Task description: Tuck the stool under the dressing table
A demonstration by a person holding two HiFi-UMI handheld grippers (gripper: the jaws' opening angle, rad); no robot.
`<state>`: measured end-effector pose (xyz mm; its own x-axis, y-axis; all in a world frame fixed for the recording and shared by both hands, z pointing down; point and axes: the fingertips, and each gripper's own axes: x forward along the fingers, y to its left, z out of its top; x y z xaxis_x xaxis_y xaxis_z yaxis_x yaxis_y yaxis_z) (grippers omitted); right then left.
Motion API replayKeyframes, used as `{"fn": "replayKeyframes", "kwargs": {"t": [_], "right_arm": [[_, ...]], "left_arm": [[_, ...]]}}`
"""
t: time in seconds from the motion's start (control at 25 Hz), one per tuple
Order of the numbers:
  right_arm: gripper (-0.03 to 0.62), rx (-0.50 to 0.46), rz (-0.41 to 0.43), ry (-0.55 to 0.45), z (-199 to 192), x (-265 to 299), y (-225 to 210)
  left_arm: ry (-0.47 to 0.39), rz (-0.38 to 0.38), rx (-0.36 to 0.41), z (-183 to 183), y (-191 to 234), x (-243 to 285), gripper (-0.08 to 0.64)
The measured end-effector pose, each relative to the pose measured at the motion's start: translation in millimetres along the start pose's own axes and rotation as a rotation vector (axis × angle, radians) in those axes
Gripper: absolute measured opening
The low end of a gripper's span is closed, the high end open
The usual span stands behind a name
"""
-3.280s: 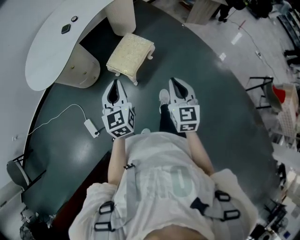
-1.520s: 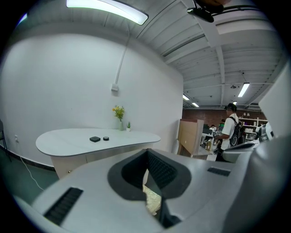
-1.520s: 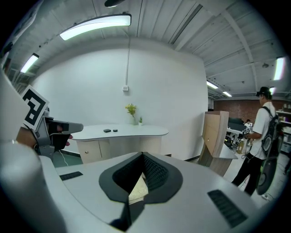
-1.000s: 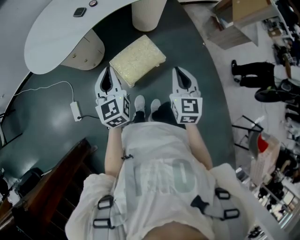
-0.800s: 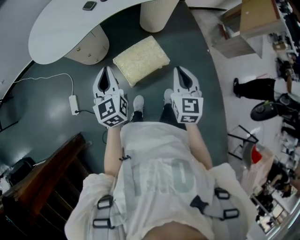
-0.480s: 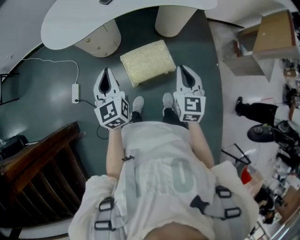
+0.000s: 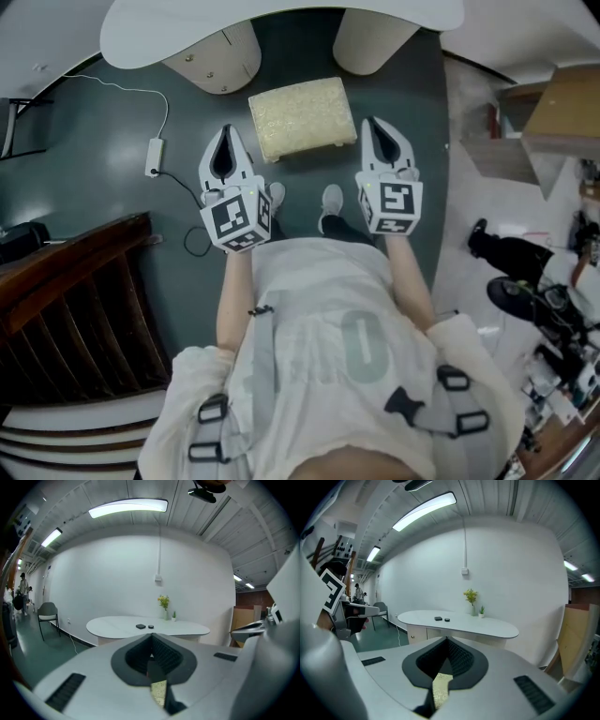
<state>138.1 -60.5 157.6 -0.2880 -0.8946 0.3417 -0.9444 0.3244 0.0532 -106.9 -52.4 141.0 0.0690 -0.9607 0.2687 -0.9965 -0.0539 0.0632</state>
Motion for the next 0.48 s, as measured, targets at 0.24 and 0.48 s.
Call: {"fn": "replayKeyframes", "kwargs": {"t": [0.24, 0.48], "right_arm": [[0.003, 0.048, 0.037, -0.016, -7, 3, -5], [0.003, -0.009, 0.055, -0.005, -12, 6, 2]], "left_arm": [[-0.012, 0.022, -0.012, -3, -4, -7, 0.005], [-0.026, 0.018, 0.023, -2, -3, -10, 0.005]]}}
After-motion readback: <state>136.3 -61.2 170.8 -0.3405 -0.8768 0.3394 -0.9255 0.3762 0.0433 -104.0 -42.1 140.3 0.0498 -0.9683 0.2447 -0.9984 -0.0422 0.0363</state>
